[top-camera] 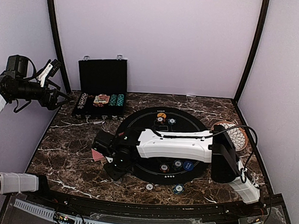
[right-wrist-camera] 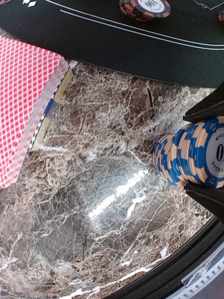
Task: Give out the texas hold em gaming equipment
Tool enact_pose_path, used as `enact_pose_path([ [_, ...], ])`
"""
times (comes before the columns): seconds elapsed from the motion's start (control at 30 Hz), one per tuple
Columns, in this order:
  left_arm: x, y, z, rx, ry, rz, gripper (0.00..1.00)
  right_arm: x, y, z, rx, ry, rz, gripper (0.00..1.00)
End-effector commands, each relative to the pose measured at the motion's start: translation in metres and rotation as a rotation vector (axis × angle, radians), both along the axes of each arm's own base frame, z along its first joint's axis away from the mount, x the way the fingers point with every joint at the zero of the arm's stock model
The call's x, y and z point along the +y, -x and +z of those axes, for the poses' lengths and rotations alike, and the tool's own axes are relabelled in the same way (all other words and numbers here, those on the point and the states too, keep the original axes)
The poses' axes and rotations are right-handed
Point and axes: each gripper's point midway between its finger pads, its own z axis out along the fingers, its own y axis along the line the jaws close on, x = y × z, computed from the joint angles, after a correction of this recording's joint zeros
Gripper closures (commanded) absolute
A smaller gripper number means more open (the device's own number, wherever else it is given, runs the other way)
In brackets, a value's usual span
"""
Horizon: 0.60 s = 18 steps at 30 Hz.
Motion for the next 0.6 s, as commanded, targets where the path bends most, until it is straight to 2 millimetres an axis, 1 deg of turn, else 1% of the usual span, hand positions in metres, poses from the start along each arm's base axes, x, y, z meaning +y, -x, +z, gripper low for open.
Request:
enact_pose_path([
  [0.0,0.001,0.005,0.001,-0.008,-0.003,-0.001,0.01,-0.002,-0.013,0.05,-0.045,-0.073,-0.029,0.7],
  [0.2,0.001,0.005,0.001,-0.008,-0.004,0.0,0.01,-0.003,-0.018,0.074,-0.053,-0.11,-0.039,0.72],
  [0.3,0.0,0.005,0.002,-0.01,-0.003,-0.001,0.01,-0.008,-0.03,0.086,-0.07,-0.124,-0.065,0.72],
  [0.43,0.001,0.005,0.002,-0.008,-0.004,0.001,0.01,-0.027,-0.062,0.093,-0.11,-0.106,-0.132,0.74],
  [0.57,0.001,0.006,0.002,-0.009,-0.006,0.0,0.01,-0.052,-0.111,0.098,-0.155,-0.092,-0.22,0.77],
])
